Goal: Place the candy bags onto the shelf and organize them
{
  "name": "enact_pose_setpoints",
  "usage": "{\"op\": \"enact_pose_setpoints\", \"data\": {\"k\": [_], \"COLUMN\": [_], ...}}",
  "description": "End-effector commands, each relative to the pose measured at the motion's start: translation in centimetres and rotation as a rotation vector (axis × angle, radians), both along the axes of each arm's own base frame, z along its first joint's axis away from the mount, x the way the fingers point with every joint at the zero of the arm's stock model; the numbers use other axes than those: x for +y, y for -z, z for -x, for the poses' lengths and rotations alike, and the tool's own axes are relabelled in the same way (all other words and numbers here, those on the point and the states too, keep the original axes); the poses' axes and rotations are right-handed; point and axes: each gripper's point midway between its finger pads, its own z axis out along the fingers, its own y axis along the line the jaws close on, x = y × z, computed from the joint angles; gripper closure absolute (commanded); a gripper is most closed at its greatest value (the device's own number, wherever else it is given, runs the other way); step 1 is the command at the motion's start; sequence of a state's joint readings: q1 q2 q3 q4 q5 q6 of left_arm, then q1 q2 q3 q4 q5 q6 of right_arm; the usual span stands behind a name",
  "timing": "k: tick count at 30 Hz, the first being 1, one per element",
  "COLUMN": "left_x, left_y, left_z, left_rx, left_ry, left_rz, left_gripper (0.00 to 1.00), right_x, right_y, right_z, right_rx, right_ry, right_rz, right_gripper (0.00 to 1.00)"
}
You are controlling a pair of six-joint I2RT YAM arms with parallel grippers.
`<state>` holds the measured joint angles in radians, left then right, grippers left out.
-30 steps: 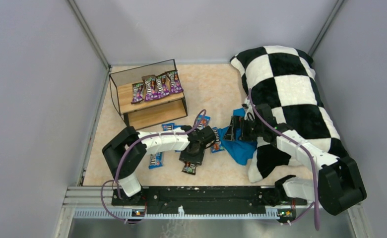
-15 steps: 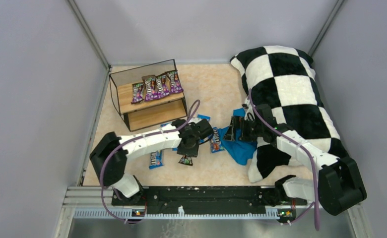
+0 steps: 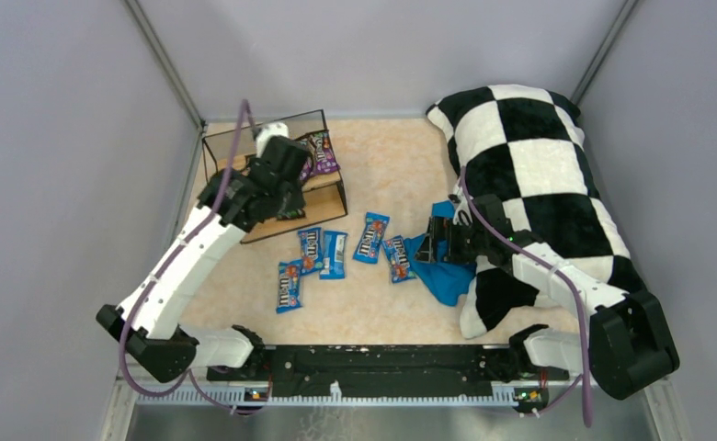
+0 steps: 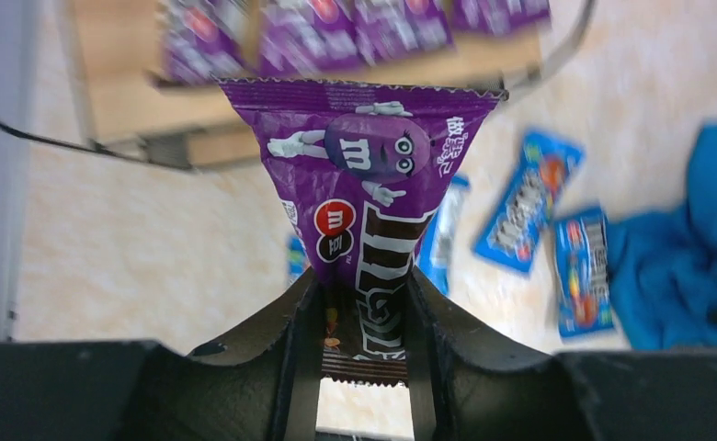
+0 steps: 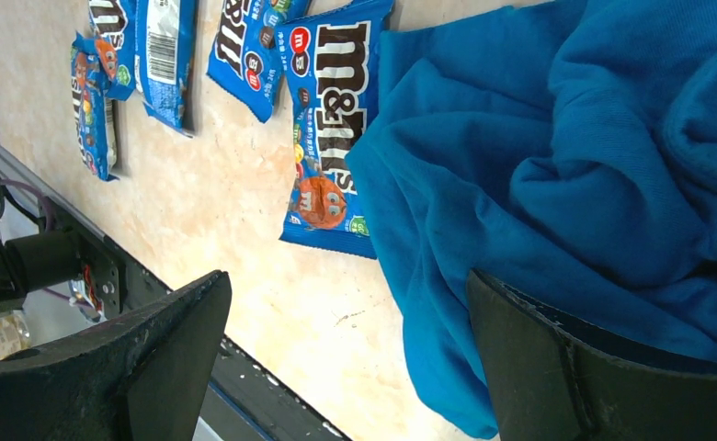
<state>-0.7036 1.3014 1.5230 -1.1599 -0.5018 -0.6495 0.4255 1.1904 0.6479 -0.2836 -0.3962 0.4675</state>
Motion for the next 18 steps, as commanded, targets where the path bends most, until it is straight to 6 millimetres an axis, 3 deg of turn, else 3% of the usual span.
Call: {"op": "enact_pose_setpoints", "data": {"k": [1,4,7,11,18], "left_x": [6.1,9.6,12.4,15.1,16.9], "left_y": [-6.1,-8.1,-8.4,-7.4,-2.9], "left_z": [-2.9,-5.5,-7.8,-9.9,-12.2], "left_rx": [-0.157,-0.222,-0.246,-0.224,-0.104], "left_ry": [-0.06,-0.161,-0.233,-0.307,-0.314], "left_rz": [-0.159,-0.26,-0.312,-0.373,-0.447], "left_gripper": [0.59,0.59,0.59,0.59,0.59], "right_x": [0.5,0.5,0.4,0.2,0.3], "right_y": [-0.8,-0.7,-0.6,-0.4,-0.3], "right_z": [-0.2,-0.3,-0.2,-0.2,-0.4], "right_rx": [-0.038,-0.039,-0.036,-0.037,-0.04], "right_ry": [-0.016,-0.017,-0.018,-0.019,-0.034], "right_rz": [-0.015,-0.013,-0.006,0.005,0.014], "right_gripper": [0.01,0.01,0.01,0.01,0.01]}}
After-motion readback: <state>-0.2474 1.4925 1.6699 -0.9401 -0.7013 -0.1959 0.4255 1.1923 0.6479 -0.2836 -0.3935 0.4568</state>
